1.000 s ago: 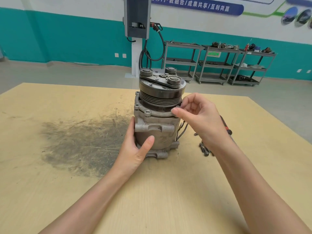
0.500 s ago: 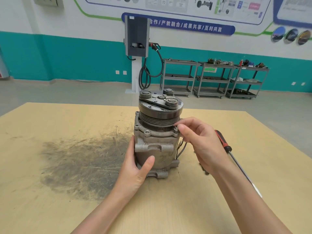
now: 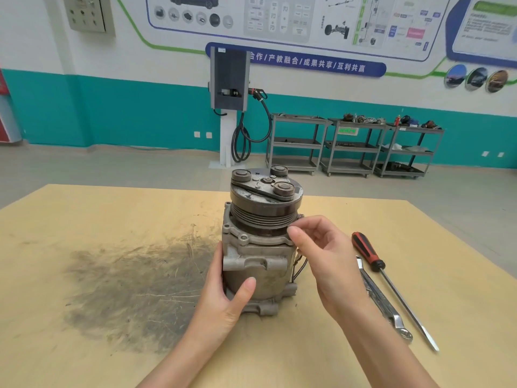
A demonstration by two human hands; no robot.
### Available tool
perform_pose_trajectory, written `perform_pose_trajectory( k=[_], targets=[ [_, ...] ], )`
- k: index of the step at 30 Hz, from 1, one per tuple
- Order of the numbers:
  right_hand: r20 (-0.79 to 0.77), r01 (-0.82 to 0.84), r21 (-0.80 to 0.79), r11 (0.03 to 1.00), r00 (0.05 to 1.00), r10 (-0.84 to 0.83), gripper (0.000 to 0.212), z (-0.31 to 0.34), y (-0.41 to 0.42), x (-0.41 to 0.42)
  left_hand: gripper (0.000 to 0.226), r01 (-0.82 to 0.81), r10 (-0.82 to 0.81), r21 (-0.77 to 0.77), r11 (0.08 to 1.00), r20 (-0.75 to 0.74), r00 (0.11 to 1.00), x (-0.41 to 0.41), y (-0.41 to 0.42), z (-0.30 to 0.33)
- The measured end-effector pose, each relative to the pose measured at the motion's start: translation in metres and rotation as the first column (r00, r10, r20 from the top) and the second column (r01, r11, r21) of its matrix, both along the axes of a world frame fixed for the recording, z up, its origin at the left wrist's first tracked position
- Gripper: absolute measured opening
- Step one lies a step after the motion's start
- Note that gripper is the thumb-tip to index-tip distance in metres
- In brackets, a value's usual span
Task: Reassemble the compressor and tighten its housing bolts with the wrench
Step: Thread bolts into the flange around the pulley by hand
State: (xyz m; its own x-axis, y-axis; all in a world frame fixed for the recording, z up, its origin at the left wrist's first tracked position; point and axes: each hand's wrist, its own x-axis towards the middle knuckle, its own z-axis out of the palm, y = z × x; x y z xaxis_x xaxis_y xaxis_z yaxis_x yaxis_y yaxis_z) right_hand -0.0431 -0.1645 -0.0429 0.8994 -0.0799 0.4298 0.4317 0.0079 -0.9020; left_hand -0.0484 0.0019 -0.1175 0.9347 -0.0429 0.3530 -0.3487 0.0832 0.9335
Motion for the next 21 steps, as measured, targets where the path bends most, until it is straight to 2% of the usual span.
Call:
perform_pose_trajectory(
  k=[4,7,11,16,18,21],
  targets=[
    [0.03,0.086,0.01,0.996,0.996,-0.086,0.015,-0.001,0.007,0.001,0.119,-0.003,0.003,-0.007,1.0,0.002,1.0,-0.001,0.0,0.0],
    [0.041,0.034,-0.001,0.999,0.999,-0.034,0.005,-0.001,0.005,-0.003,0.117,-0.007,0.007,0.003,1.0,0.002,1.0,-0.001,-0.001,0.0],
    [0.038,0.001,-0.033,0.999,0.999,0.0,0.01,-0.003,0.001,-0.006,0.115,-0.017,0.017,0.019,1.0,-0.005,1.0,0.0,0.0,-0.002],
    [0.05,0.061,-0.038,0.997,0.997,-0.059,0.011,-0.003,0.003,-0.002,0.125,-0.044,0.045,0.019,0.999,-0.057,0.997,-0.001,0.0,-0.001],
    [0.059,0.06,-0.044,0.997,0.997,-0.057,0.009,-0.002,0.002,-0.004,0.123,-0.041,0.042,0.016,0.999,-0.084,0.996,-0.001,-0.001,-0.002],
    [0.057,0.014,-0.107,0.994,0.998,-0.008,0.02,-0.003,-0.003,-0.007,0.115,-0.03,0.031,0.013,0.999,-0.116,0.993,0.0,0.002,-0.008]
  ],
)
